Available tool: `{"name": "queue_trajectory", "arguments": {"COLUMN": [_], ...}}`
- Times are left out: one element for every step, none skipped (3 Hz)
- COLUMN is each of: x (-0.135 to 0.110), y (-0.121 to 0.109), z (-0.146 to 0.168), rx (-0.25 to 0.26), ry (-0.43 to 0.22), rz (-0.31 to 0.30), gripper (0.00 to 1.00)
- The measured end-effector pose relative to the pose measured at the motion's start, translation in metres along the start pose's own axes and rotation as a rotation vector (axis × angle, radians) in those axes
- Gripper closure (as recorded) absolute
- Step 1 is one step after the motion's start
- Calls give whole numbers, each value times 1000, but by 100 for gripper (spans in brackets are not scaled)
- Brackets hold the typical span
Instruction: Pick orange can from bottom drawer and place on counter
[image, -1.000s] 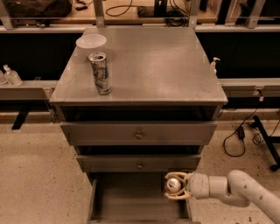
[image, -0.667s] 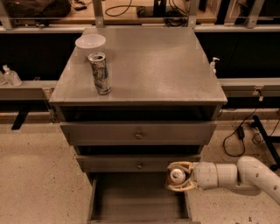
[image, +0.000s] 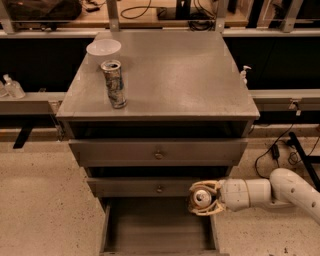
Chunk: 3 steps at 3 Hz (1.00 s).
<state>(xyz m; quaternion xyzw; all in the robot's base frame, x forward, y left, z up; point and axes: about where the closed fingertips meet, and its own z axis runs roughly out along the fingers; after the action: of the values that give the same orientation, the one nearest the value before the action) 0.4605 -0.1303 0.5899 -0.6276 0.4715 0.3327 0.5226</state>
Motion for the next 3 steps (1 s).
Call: {"name": "queue_trajectory", "arguments": {"x": [-53, -140, -219], "y": [-29, -57, -77], "z": [-11, -25, -30], "rx": [-68, -185, -307], "ry": [-28, -69, -87], "rz": [-68, -152, -240], "gripper": [100, 100, 100]}}
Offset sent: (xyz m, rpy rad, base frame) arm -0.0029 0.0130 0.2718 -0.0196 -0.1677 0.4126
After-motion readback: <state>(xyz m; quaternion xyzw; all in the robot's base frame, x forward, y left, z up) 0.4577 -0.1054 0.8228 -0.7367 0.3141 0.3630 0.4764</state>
